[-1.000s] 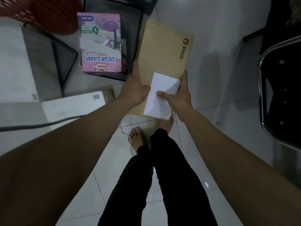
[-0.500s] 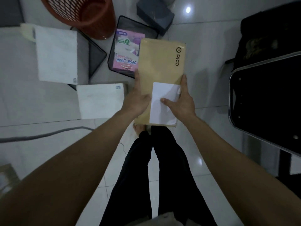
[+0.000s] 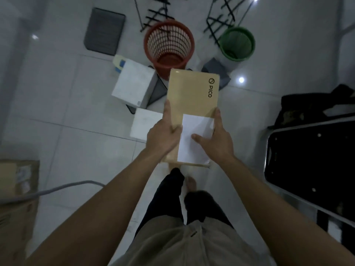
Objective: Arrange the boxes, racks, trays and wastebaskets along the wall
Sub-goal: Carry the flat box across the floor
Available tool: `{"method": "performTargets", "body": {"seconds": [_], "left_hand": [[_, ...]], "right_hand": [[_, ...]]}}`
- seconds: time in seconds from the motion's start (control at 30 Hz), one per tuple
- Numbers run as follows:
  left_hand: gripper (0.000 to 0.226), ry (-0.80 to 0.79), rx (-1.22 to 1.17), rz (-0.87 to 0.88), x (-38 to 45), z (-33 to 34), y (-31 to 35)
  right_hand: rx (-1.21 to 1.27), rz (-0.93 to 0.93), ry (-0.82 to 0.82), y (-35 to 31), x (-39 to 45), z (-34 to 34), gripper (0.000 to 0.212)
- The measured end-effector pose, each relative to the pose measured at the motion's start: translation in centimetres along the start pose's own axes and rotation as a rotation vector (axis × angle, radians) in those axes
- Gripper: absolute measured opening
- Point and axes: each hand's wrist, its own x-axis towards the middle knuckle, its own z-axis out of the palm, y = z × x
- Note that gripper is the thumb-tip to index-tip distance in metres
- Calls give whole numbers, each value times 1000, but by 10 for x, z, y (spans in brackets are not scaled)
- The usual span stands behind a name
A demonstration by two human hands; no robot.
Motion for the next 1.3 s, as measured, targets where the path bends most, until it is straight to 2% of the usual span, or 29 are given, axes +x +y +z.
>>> {"method": "performTargets", "body": {"seconds": [0.3,0.6,0.87,1.17,1.3], "left_hand": [[84,258,-96,-92,-114,-63,-34],[83,560,-140,-331,-228,-128,-104],[83,749,-286,-521,-319,-182,-197],[84,894,-411,-691,-399,-227,-354],[85,909,-455,-752,-429,-248,-422]], "right_hand": [[-142,-369,-93,-59,-77,8,112],[-234,-693,-233,-146,-170,60,113],[-387,-924,-389,-224,-247,156,112],[-539,-1109,-528,-299,-342,314,113],[-582,-1149,-550,-325,-380,382,113]]}}
